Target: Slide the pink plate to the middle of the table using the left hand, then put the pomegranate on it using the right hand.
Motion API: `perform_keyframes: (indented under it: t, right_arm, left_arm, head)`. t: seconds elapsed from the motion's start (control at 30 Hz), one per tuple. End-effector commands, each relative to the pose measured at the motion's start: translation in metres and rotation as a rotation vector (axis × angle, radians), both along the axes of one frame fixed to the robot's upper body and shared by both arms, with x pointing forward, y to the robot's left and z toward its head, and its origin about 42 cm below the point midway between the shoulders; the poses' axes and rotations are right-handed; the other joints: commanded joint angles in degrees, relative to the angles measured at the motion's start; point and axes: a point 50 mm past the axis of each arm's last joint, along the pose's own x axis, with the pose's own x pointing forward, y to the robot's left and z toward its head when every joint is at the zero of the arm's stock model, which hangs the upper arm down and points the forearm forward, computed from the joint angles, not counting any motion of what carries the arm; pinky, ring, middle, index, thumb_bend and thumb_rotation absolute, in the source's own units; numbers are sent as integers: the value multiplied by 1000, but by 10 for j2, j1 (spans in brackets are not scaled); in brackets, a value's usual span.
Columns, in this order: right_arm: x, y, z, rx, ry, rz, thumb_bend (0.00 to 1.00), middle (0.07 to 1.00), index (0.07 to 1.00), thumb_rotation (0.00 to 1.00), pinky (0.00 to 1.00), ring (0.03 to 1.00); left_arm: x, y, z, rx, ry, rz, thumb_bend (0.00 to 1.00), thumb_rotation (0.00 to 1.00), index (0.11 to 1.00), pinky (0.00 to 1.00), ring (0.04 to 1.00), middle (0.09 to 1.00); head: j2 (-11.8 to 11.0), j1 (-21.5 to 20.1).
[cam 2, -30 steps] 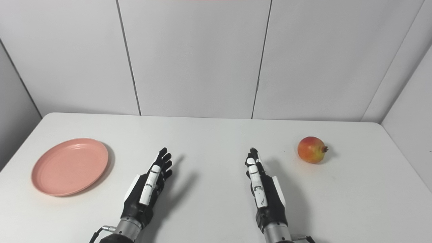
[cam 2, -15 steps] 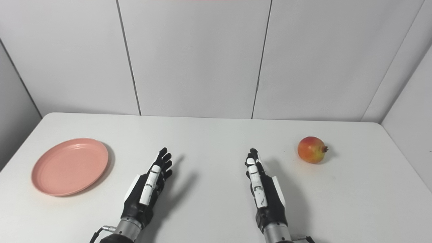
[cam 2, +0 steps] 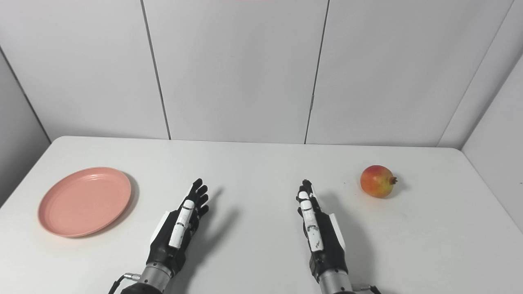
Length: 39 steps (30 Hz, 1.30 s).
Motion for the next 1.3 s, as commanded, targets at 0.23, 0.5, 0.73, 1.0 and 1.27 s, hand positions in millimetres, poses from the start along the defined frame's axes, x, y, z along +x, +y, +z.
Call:
perform_keyframes:
  t: [0.23,0.5,0.73,1.0,1.27]
  right_arm:
    - [1,-12,11,3,-53,14,283,1000,1000,1000,1000,989]
    - [-2,-34,9,-7,-46,31,265,994,993,1000,1000,993]
    - [-1,-42,7,0,-57,60,249,998,997,1000,1000,999]
    - [-3,-43,8,-1,-54,63,232,999,997,1000,1000,1000]
    - [-3,-44,9,2,-56,64,206,1000,1000,1000,1000,1000]
  left_arm:
    - [3,-20,0,-2,-39,-14,444,1000,1000,1000,1000,1000]
    - [2,-45,-4,14,-18,7,430,1000,1000,1000,1000,1000]
    - [3,-56,-7,27,-7,10,408,1000,1000,993,1000,1000]
    - [2,-60,-7,46,-2,14,417,1000,1000,986,1000,1000]
    - [2,-60,-7,46,-1,9,435,1000,1000,985,1000,1000]
  head:
    - [-23,88]
    - [-44,166]
    - [-58,194]
    - [-60,200]
    - [-61,201]
